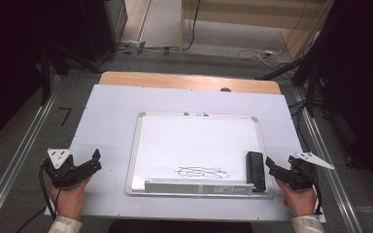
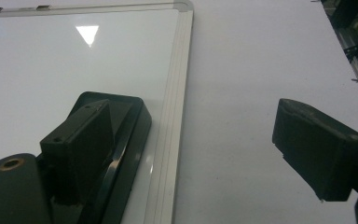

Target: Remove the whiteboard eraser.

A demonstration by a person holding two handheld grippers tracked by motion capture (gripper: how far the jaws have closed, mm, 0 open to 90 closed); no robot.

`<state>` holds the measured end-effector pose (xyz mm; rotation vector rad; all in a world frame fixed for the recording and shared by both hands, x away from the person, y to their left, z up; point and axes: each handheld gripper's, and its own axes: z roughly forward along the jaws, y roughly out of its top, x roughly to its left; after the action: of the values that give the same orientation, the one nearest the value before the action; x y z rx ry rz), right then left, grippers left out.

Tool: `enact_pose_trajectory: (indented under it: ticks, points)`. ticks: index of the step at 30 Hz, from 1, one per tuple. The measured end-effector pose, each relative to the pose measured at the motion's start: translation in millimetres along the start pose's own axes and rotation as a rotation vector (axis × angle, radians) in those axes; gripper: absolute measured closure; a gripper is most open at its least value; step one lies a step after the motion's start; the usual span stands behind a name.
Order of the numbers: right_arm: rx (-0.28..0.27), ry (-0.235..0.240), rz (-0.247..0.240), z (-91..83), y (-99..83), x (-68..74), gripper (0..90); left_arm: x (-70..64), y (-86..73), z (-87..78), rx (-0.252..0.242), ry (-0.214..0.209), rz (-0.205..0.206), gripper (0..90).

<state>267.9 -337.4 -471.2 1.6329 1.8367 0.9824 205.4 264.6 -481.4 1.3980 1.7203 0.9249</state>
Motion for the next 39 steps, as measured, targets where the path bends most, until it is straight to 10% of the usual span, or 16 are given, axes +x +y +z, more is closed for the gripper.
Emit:
enact_pose_trajectory:
  ticks: [39]
  points:
    - [0.026,0.034,-0.028,9.3,2.2,30.4,11.4,-1.2,-3.2,3.4,0.023,0.006,0.006,2.6]
